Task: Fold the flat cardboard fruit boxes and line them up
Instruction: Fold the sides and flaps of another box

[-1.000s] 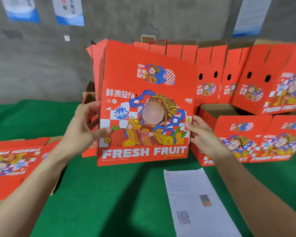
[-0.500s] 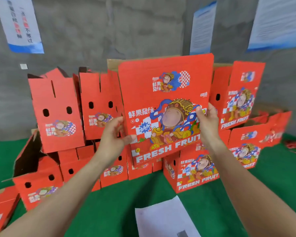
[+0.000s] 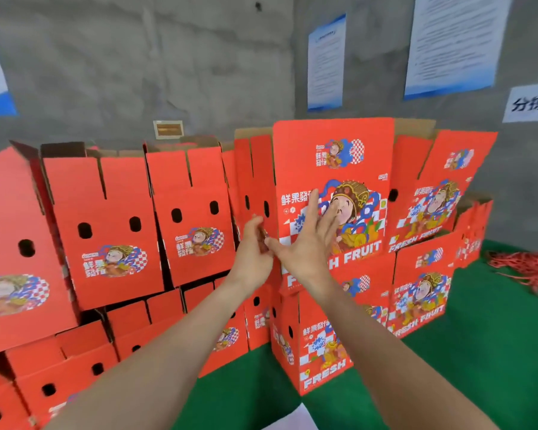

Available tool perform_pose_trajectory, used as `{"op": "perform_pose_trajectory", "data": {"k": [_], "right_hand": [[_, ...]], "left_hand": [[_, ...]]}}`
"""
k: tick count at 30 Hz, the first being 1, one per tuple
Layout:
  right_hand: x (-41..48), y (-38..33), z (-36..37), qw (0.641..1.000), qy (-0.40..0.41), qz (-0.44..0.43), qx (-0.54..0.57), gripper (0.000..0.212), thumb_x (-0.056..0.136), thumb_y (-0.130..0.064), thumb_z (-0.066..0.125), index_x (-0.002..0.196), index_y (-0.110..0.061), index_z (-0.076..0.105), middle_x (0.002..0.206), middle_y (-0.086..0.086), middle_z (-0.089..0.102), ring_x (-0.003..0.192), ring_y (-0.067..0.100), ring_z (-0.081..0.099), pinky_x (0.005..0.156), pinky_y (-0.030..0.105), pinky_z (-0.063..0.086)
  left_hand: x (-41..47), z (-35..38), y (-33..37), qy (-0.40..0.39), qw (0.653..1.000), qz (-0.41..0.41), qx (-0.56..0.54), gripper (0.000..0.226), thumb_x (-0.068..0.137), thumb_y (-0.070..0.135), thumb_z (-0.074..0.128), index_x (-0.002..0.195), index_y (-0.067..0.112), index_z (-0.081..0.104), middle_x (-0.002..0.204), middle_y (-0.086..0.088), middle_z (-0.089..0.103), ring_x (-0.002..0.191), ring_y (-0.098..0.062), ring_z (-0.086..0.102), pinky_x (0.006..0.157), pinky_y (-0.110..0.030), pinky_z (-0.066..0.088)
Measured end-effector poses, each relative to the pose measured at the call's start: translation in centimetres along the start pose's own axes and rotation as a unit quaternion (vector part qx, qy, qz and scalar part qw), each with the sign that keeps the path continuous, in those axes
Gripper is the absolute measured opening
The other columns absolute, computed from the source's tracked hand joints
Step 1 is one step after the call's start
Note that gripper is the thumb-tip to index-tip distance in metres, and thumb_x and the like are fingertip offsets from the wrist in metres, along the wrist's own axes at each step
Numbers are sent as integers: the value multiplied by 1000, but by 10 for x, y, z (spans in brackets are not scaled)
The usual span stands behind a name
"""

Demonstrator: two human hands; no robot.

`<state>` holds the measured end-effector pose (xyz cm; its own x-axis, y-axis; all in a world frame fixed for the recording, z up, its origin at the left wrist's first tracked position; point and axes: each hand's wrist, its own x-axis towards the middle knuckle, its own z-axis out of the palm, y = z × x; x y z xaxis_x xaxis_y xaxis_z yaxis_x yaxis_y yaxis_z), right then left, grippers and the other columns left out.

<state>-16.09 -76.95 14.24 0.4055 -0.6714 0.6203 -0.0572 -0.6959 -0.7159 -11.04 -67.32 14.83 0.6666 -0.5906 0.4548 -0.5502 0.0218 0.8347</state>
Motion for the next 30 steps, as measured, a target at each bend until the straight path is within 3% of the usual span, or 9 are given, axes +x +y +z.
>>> {"op": "perform_pose_trajectory", "data": {"k": [2,3,7,10,13,18,22,26,30], "right_hand": [[7,7,4,1000,13,1,-7,120,69,-40,77,149,-38,-11,156,11,-24,144,37,-17,111,61,2],[12,11,3,1000,19,1,-7,118,70,-40,77,150,-37,-10,156,11,-23,144,38,-17,111,61,3],[30,28,-7,1000,26,6,-2,115,71,-42,78,151,-33,-4,157,16,-19,144,40,-15,113,56,1],[41,39,-18,1000,15,9,-8,116,72,-45,78,152,-30,-5,156,21,-17,144,40,-14,115,48,-2],[43,46,-23,1000,-2,14,-16,117,72,-51,76,151,-30,-8,156,20,-18,144,41,-13,115,52,0],[36,42,-20,999,29,25,-34,118,73,-41,79,152,-20,-6,155,28,-7,143,44,-4,114,50,8],[31,26,-22,996,88,18,-16,113,73,-28,81,153,-13,3,149,34,18,137,46,17,109,49,19],[31,6,-29,991,127,-34,-30,107,73,-30,77,152,-18,6,156,25,1,144,35,8,115,43,15],[22,-15,-30,992,114,-44,-26,99,79,-13,72,152,-16,6,156,25,-4,146,37,1,119,42,6]], "left_hand": [[2,2,-9,-22,999,-24,37,71,86,-17,43,148,15,25,147,-2,27,130,-13,35,103,-13,34],[1,2,-13,-31,997,-38,52,74,86,-16,43,149,21,26,147,-4,22,127,-13,36,94,-6,38],[-5,2,-20,-102,991,-79,20,78,89,-14,43,150,30,20,147,5,32,113,-1,49,75,-8,44],[-9,6,-18,-127,988,-93,0,70,93,-10,44,150,24,21,151,4,32,124,-5,40,94,-14,38],[-15,6,-18,-122,987,-107,-3,59,94,-3,48,147,20,30,148,-1,38,130,-14,42,106,-25,34],[-24,-16,-18,-71,990,-125,-8,50,93,0,52,139,18,42,132,-1,51,92,-7,57,84,-25,46],[-33,-45,-18,-23,988,-153,-4,44,93,2,54,134,15,49,123,-4,56,111,-19,53,101,-38,44],[-47,-75,-19,-1,987,-162,-8,39,92,1,55,130,12,53,107,0,60,102,-15,56,101,-38,45],[-64,-104,-23,15,985,-169,-12,34,93,1,53,126,11,57,106,-1,62,105,-22,60,97,-39,48]]}}
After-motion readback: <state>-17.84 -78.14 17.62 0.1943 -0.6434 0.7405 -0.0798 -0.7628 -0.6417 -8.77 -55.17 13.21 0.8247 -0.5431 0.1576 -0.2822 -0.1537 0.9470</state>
